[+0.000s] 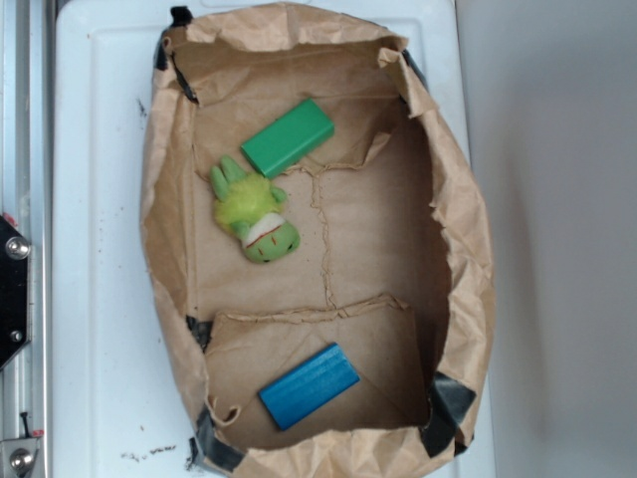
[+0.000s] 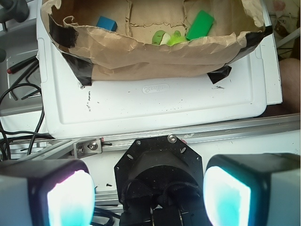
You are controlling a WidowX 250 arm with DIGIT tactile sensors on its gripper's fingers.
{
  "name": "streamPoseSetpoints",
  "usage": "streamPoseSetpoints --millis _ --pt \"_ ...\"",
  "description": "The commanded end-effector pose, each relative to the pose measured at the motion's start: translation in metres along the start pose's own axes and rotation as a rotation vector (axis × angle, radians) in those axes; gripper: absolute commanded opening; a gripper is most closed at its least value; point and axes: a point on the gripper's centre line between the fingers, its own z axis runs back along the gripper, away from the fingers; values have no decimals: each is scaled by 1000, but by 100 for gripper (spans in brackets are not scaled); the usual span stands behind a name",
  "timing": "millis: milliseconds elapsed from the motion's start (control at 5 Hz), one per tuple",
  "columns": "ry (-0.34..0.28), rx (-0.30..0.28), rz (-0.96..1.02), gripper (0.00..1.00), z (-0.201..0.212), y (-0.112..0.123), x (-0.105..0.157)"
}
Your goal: Grab the green animal.
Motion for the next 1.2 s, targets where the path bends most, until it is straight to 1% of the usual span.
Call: streamPoseSetpoints --millis 0,200,400,600,800,1000 --pt "0 0 0 100 0 0 0" --pt "-122 12 78 100 -15 -12 46" --pt "-174 134 201 100 -37 -18 78" --pt "-194 195 337 100 -63 -13 103" --pt "-139 205 482 100 -90 -4 123" --pt "-58 204 593 100 -115 16 134"
